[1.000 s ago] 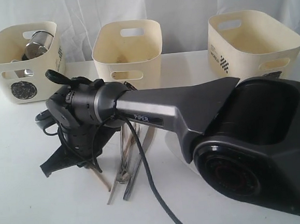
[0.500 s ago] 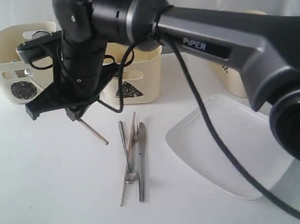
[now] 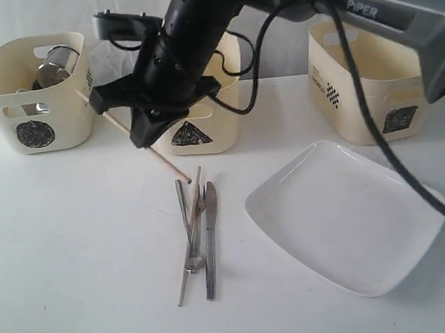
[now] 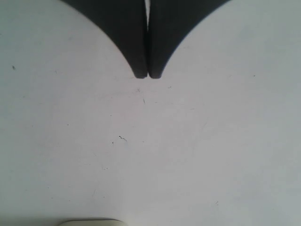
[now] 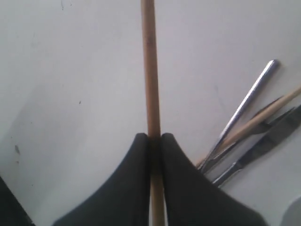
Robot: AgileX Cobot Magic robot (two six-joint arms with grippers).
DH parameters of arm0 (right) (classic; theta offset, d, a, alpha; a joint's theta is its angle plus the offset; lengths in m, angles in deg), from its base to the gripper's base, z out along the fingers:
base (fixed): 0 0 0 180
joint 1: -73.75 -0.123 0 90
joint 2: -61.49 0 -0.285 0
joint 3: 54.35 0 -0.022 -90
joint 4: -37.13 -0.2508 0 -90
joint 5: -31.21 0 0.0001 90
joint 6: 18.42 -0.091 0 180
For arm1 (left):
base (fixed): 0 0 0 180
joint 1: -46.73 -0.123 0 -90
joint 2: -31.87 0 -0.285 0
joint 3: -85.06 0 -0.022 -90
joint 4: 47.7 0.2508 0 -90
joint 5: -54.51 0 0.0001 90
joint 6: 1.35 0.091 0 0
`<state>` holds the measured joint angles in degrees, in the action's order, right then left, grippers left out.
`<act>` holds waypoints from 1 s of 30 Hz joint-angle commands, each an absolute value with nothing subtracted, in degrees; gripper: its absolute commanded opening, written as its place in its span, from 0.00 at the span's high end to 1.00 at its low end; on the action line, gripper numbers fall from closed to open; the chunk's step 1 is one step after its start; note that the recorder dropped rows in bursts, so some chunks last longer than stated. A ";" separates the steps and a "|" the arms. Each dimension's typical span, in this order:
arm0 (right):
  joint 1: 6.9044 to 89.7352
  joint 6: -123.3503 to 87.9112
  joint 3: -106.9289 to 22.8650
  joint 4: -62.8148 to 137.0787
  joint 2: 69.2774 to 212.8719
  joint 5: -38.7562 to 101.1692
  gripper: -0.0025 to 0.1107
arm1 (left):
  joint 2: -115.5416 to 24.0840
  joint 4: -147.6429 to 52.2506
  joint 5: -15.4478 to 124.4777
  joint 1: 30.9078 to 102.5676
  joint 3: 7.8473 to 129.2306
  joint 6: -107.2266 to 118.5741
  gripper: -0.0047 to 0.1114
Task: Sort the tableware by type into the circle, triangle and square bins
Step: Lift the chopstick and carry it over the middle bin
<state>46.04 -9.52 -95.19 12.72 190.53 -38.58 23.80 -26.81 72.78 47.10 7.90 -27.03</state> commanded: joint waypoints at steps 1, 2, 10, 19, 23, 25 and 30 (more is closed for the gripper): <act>49.97 -3.27 -95.04 12.41 187.63 -38.76 0.98 | 24.08 -26.68 73.58 47.41 7.85 -27.01 0.95; 50.70 -2.09 -95.04 12.16 187.47 -38.76 0.98 | 24.08 -26.68 73.58 47.41 7.85 -27.01 0.95; 63.13 6.20 -95.04 17.54 186.98 -38.76 0.98 | 24.08 -26.68 73.58 47.41 7.85 -27.01 0.95; 75.27 16.69 -95.04 -3.85 187.52 -31.22 0.98 | 24.08 -26.68 73.58 47.41 7.85 -27.01 0.95; 76.60 24.20 -95.04 -18.83 189.95 -24.59 0.98 | 24.08 -26.68 73.58 47.41 7.85 -27.01 0.95; 76.60 25.59 -95.04 -23.33 191.71 -20.22 0.98 | 24.08 -26.68 73.58 47.41 7.85 -27.01 0.95; 75.40 44.37 -96.05 -47.01 197.68 -18.22 0.98 | 24.08 -26.68 73.58 47.41 7.85 -27.01 0.95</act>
